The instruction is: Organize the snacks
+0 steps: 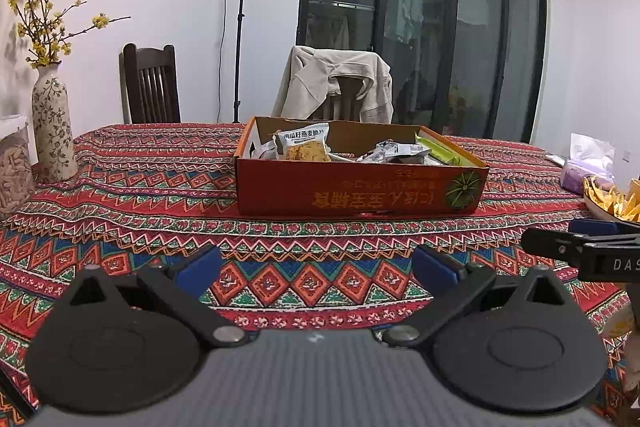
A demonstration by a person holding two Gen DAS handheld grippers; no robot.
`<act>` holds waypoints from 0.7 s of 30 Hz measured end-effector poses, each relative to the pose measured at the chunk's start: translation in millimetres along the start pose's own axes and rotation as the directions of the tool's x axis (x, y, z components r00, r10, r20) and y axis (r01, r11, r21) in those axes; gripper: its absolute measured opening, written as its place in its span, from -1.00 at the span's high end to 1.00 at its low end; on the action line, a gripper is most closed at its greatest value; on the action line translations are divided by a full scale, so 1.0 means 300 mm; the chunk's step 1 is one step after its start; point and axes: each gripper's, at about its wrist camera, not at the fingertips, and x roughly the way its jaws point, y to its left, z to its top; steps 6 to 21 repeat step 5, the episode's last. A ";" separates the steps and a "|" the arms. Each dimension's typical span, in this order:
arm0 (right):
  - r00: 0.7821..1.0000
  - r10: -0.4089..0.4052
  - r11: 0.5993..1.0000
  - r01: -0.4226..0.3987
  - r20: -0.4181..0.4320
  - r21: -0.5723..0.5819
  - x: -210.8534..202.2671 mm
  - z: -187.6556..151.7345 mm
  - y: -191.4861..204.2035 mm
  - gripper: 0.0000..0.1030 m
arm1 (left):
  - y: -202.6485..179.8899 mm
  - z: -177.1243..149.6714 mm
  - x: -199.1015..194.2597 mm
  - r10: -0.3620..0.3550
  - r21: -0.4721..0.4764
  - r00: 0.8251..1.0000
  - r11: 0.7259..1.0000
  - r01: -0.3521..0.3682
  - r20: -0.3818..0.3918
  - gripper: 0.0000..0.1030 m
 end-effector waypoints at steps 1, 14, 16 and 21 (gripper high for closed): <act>1.000 0.000 1.000 0.000 0.000 0.001 0.000 0.000 0.000 -1.00 | 0.002 0.001 0.000 -0.002 -0.001 1.000 1.000 0.002 0.001 -1.00; 1.000 0.001 1.000 -0.001 -0.003 0.001 0.002 -0.013 0.004 -1.00 | 0.007 0.003 0.002 0.004 -0.004 1.000 1.000 -0.004 0.005 -1.00; 1.000 0.001 1.000 -0.001 -0.003 0.001 0.002 -0.013 0.004 -1.00 | 0.007 0.003 0.002 0.004 -0.004 1.000 1.000 -0.004 0.005 -1.00; 1.000 0.001 1.000 -0.001 -0.003 0.001 0.002 -0.013 0.004 -1.00 | 0.007 0.003 0.002 0.004 -0.004 1.000 1.000 -0.004 0.005 -1.00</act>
